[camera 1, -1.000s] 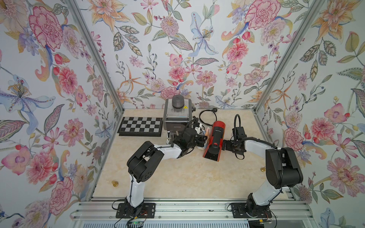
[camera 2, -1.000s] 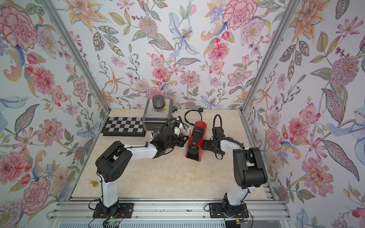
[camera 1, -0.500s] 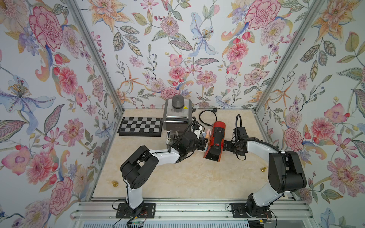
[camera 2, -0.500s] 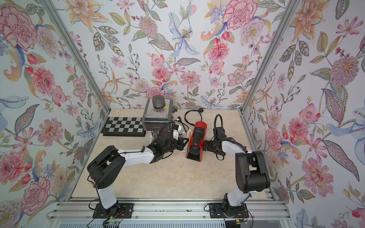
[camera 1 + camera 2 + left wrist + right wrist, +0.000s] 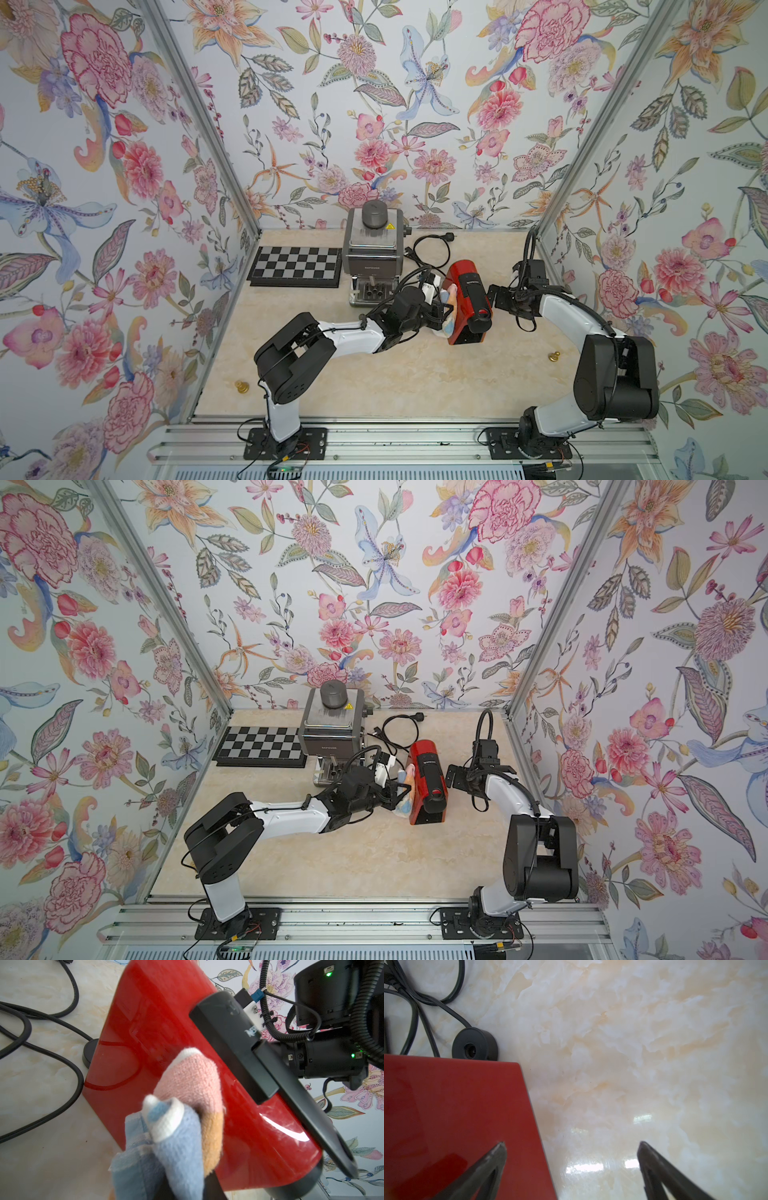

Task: Wipe the surface of a coffee machine
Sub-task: Move the coffee machine to the center of the board, then adjust the cleaning item.

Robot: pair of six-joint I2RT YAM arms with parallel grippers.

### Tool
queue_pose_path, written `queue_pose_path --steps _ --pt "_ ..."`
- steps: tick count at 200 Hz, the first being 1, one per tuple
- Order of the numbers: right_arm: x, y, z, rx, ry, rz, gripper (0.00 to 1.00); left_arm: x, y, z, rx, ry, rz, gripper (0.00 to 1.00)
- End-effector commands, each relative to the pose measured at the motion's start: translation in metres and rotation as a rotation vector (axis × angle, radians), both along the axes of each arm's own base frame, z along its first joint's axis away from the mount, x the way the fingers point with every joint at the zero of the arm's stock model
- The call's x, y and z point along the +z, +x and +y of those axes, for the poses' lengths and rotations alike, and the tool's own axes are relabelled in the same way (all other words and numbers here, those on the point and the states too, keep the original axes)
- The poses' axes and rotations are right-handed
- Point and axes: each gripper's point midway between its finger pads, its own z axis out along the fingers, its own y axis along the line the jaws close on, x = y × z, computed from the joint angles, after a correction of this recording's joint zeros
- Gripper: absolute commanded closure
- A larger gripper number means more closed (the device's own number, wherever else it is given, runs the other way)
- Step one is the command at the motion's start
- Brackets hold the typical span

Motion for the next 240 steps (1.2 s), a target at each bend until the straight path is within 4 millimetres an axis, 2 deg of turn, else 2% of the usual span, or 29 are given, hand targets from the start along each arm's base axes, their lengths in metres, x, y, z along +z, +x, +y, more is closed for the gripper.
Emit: queue_pose_path --steps 1,26,47,67,94,110,116,118,121,136,152,168,182,198,221,240 --pt "0.016 -0.001 0.012 0.05 0.024 -0.02 0.0 0.038 -0.002 0.006 -0.025 -0.072 -0.05 1.0" --pt "0.02 -0.006 0.018 0.058 0.012 -0.03 0.0 0.044 0.011 0.022 0.014 -0.057 -0.07 1.0" --pt "0.031 -0.006 0.012 0.039 -0.002 -0.055 0.0 0.057 0.023 0.036 0.052 -0.03 -0.108 1.0" --pt "0.057 -0.002 -0.002 0.005 -0.028 -0.114 0.0 0.086 0.029 0.041 0.04 0.008 -0.192 1.0" --pt "0.099 0.0 -0.024 -0.04 -0.053 -0.199 0.0 0.132 0.02 0.035 -0.048 0.021 -0.3 1.0" --pt "0.129 0.0 -0.025 -0.027 -0.017 -0.272 0.0 0.153 0.015 0.039 -0.06 0.01 -0.34 1.0" --pt "0.142 -0.001 -0.018 0.003 0.013 -0.308 0.0 0.155 0.014 0.039 -0.066 0.014 -0.347 1.0" --pt "0.147 -0.002 -0.014 0.021 0.027 -0.323 0.0 0.167 0.01 0.043 -0.066 -0.002 -0.367 1.0" --pt "0.155 -0.003 -0.009 0.047 0.046 -0.343 0.0 0.174 0.007 0.045 -0.069 -0.011 -0.38 1.0" --pt "0.19 -0.011 0.019 0.153 0.14 -0.44 0.0 0.19 -0.001 0.048 -0.087 -0.029 -0.414 1.0" --pt "0.226 -0.026 0.057 0.304 0.233 -0.547 0.0 0.207 -0.011 0.049 -0.13 -0.076 -0.446 1.0" --pt "0.251 -0.048 0.093 0.448 0.331 -0.623 0.0 0.221 -0.019 0.049 -0.172 -0.136 -0.458 1.0" --pt "0.262 -0.068 0.123 0.579 0.429 -0.645 0.0 0.234 -0.027 0.048 -0.221 -0.205 -0.467 1.0" --pt "0.268 -0.088 0.149 0.686 0.498 -0.655 0.0 0.247 -0.034 0.053 -0.259 -0.288 -0.476 1.0" --pt "0.273 -0.105 0.166 0.751 0.582 -0.662 0.0 0.26 -0.04 0.065 -0.294 -0.39 -0.482 1.0" --pt "0.274 -0.112 0.176 0.793 0.637 -0.652 0.0 0.271 -0.053 0.074 -0.355 -0.494 -0.491 1.0"
